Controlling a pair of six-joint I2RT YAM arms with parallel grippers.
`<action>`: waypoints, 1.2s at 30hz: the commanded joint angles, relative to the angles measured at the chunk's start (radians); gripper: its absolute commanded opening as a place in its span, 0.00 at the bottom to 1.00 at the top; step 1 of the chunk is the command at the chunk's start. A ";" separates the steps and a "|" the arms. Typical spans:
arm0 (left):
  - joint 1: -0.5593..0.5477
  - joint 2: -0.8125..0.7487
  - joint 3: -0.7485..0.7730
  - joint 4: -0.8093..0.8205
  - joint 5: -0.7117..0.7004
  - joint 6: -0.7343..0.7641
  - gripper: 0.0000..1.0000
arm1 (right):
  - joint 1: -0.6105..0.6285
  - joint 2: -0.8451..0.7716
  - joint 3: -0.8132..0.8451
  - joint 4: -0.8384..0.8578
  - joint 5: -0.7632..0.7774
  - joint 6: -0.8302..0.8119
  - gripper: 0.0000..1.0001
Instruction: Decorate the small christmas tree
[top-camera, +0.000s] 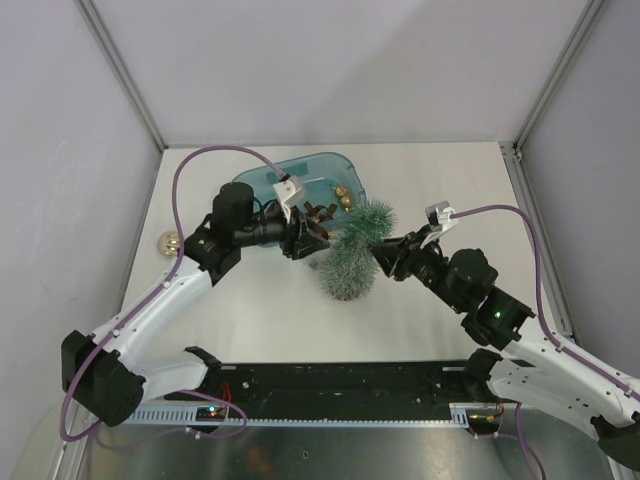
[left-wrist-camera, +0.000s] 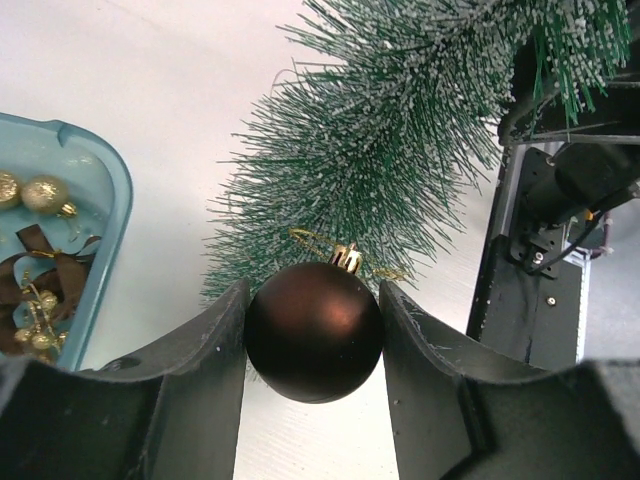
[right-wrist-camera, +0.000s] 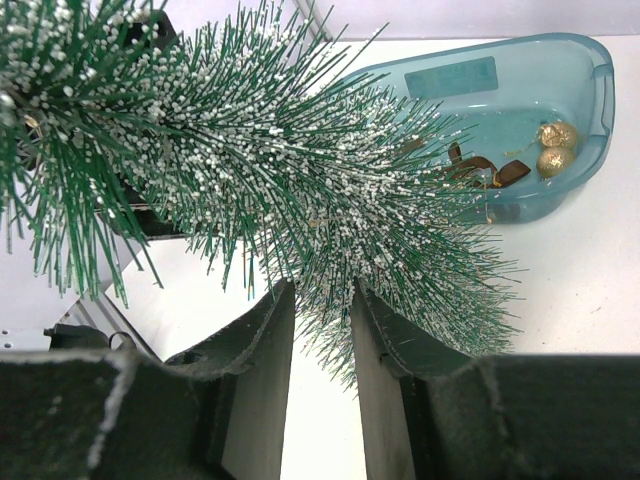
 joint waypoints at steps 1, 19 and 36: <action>-0.006 -0.033 -0.022 0.056 0.074 -0.031 0.18 | 0.001 -0.005 -0.003 0.034 0.004 -0.001 0.34; -0.006 -0.030 -0.041 0.119 0.076 -0.049 0.19 | 0.001 -0.003 -0.003 0.038 0.003 0.002 0.33; -0.010 -0.016 -0.058 0.150 0.071 -0.054 0.20 | 0.002 -0.019 -0.014 0.052 0.002 0.012 0.33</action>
